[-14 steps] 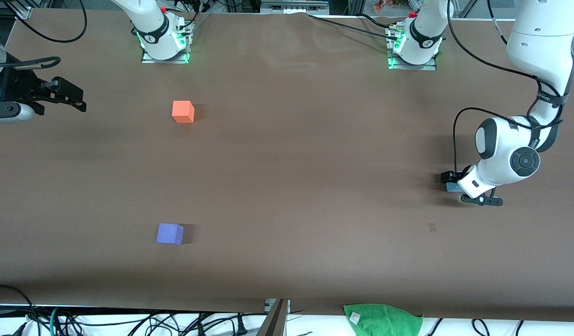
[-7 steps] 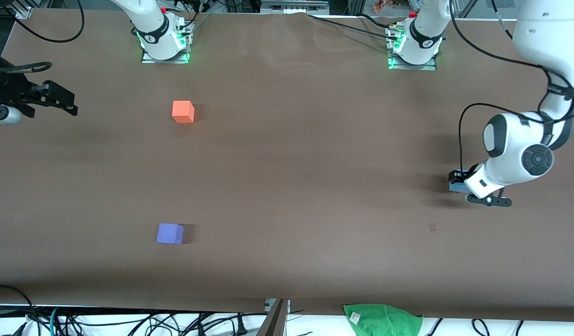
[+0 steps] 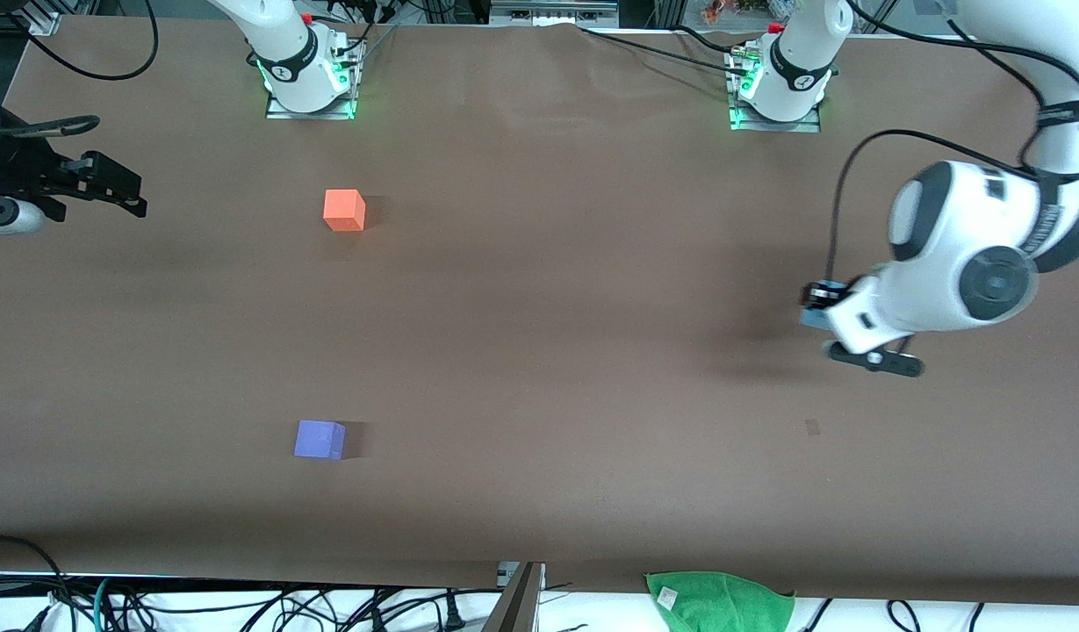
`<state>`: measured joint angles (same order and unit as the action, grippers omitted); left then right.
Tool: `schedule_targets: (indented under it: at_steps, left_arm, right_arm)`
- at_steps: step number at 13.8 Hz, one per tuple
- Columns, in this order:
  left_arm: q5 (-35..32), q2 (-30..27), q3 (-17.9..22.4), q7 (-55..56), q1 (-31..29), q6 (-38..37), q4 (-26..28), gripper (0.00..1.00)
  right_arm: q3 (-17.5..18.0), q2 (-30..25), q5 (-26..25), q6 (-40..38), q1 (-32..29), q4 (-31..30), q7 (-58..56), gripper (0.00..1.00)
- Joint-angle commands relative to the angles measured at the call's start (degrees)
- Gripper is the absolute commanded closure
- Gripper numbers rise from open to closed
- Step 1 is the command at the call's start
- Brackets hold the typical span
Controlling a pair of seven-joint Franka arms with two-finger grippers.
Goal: Place blue block between orange and purple blocks
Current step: 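Lift the blue cube and carry it toward the table middle with the left gripper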
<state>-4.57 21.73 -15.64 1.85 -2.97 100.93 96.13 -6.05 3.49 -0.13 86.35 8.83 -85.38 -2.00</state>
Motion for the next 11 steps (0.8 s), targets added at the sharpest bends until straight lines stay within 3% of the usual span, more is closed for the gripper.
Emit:
schedule_targets:
  at_steps: [1,3,5,11]
  left_arm:
    - [1.39,5.58,-0.62,6.92,7.51,-0.82,-5.57,1.0]
    - [6.04,9.45,-0.62,12.98,11.48,-0.56,-9.89,1.0]
    - [9.3,12.19,-0.62,17.55,16.4,5.38,-11.22,1.0]
    - [8.79,21.84,0.43,31.97,28.35,21.39,-14.12,1.0]
  right_arm:
    - [0.08,0.64,0.04,-0.13,0.14,1.44,-0.81,0.01]
    - [0.25,0.73,0.04,0.56,0.22,1.44,-0.73,0.01]
    - [0.34,1.0,0.22,2.85,0.22,1.44,-0.72,0.01]
    - [0.6,1.43,0.22,2.69,1.19,1.44,-0.03,0.01]
